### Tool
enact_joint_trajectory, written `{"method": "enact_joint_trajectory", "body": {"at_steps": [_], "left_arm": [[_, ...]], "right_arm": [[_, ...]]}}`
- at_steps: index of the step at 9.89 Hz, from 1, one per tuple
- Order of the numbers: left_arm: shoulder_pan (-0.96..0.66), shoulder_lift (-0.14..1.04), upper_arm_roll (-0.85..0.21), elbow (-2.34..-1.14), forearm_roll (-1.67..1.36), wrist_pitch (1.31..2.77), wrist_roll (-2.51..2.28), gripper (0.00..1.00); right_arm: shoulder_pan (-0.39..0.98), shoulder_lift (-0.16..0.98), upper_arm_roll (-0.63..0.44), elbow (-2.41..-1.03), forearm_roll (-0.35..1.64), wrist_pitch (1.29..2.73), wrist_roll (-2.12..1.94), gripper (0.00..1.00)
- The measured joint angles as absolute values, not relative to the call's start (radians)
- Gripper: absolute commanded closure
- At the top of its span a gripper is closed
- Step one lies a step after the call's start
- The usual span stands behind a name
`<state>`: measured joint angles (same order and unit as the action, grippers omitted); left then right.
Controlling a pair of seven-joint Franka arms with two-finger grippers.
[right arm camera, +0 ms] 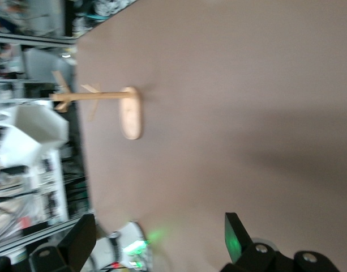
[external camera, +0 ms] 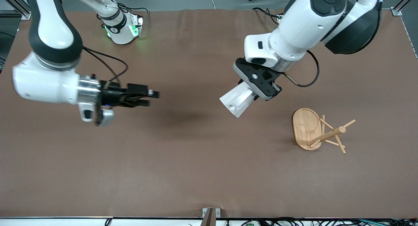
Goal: Hang cup on rack
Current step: 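Carry the cup with the left gripper while the right gripper withdraws, then lower the cup with the left gripper onto a rack peg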
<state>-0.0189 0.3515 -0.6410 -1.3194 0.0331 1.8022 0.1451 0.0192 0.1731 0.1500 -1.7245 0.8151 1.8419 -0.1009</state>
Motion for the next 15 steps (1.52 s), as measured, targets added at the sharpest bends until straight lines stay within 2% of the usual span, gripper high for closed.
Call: {"method": "enact_joint_trajectory", "body": {"at_steps": [3,7,11,15], "left_arm": [[0.050,0.352,-0.637,-1.319,0.048,1.800,0.046,0.83],[0.087,0.351,-0.637,-1.322,0.138,1.793,-0.194,0.83],[0.120,0.320,-0.637,-1.379,0.141,1.788,-0.360,0.83],[0.149,0.251,-0.637,-1.485,0.141,1.817,-0.438,0.83]], "right_arm": [[-0.011,0.115,0.014,-1.674,0.485,1.665,-0.088,0.00],[-0.016,0.112,-0.028,-1.522,0.075,1.636,-0.087,0.00],[-0.050,0.105,-0.038,-1.409,-0.014,1.511,-0.084,0.00],[-0.061,0.009,-0.039,-1.466,-0.016,1.507,-0.079,0.00]]}}
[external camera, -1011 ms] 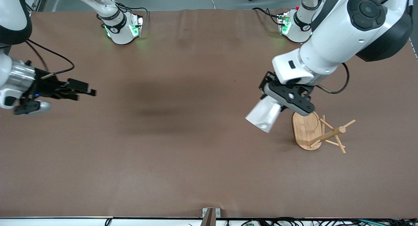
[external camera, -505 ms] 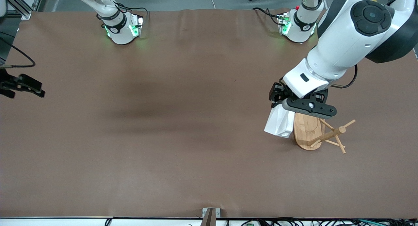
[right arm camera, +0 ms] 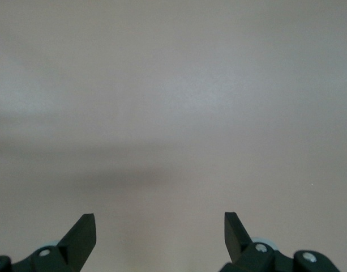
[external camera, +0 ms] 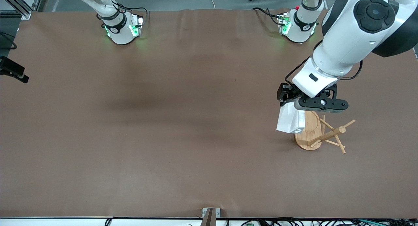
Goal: Hang cup on rack
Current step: 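Lower the cup with the left gripper onto a rack peg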
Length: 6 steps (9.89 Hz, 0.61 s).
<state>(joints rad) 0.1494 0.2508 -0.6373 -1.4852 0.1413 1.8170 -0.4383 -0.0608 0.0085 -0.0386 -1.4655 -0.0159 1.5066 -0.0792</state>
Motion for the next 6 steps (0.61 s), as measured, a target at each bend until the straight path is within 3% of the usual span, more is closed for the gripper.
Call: {"method": "enact_joint_trajectory", "body": {"at_steps": [3,6], "left_arm": [[0.148,0.164,-0.597,-1.675,0.091,1.975,-0.453,0.83],[0.154,0.112,-0.552,-1.787,0.060,2.063,-0.433,0.83]], "right_arm": [[-0.027,-0.007,-0.062,-1.480,-0.016,1.519,-0.048,0.00],[-0.019,-0.007,-0.067,-1.479,-0.016,1.524,-0.044,0.00]]}}
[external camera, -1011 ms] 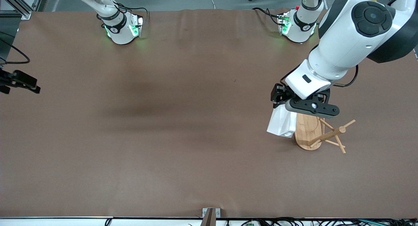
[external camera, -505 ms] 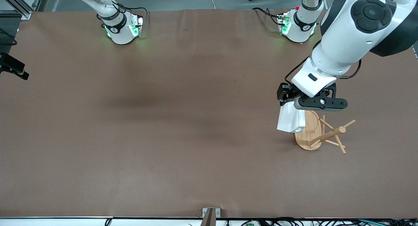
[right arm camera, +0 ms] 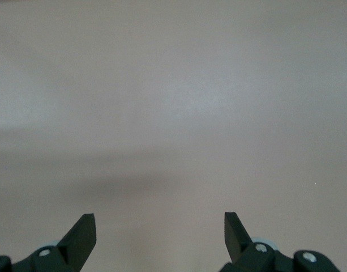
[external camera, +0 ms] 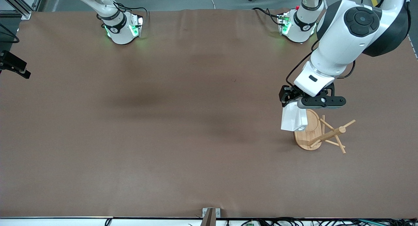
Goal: Hang cup on rack
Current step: 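Lower the cup with the left gripper onto a rack peg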
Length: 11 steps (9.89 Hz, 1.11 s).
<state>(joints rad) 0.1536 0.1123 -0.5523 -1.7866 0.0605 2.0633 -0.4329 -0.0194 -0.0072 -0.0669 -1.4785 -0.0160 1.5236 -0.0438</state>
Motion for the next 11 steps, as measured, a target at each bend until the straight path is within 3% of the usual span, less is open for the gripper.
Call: {"method": "enact_joint_trajectory", "body": {"at_steps": [4,11], "left_arm": [[0.155,0.056,-0.534,-1.963,0.013,2.202,-0.393,0.83],[0.175,0.031,-0.440,-2.070,0.007,2.244,-0.091,0.83]], "right_arm": [[-0.040,-0.001,-0.058,-1.479,-0.016,1.524,-0.044,0.00],[-0.054,0.010,-0.052,-1.479,-0.016,1.535,-0.044,0.00]]}}
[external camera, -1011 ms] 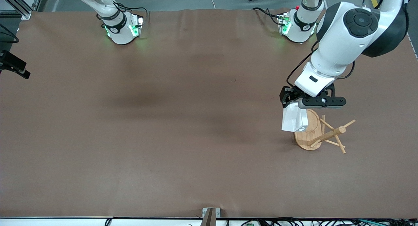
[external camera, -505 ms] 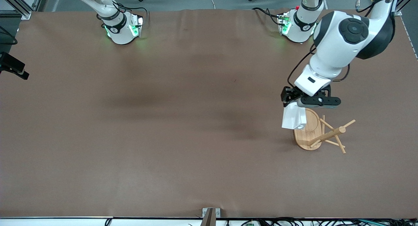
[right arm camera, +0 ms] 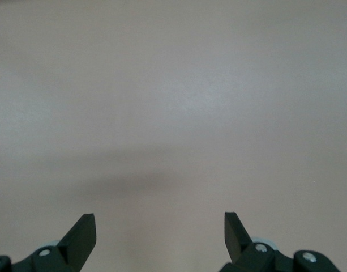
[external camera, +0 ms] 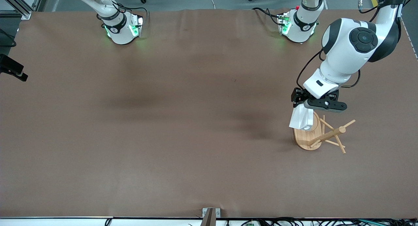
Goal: Hang cup on rack
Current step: 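Lower the cup with the left gripper onto a rack peg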
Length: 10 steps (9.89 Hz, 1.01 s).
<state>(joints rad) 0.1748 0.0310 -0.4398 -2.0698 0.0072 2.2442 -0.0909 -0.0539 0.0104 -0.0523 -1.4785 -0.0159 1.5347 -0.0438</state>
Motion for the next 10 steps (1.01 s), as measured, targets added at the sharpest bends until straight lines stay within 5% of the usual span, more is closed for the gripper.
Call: {"method": "enact_joint_trajectory", "body": {"at_steps": [10], "left_arm": [[0.200,0.027,-0.386,-2.091,0.007,2.244,0.021,0.83]], "right_arm": [[-0.064,0.011,-0.050,-1.478,-0.017,1.535,-0.039,0.00]]}}
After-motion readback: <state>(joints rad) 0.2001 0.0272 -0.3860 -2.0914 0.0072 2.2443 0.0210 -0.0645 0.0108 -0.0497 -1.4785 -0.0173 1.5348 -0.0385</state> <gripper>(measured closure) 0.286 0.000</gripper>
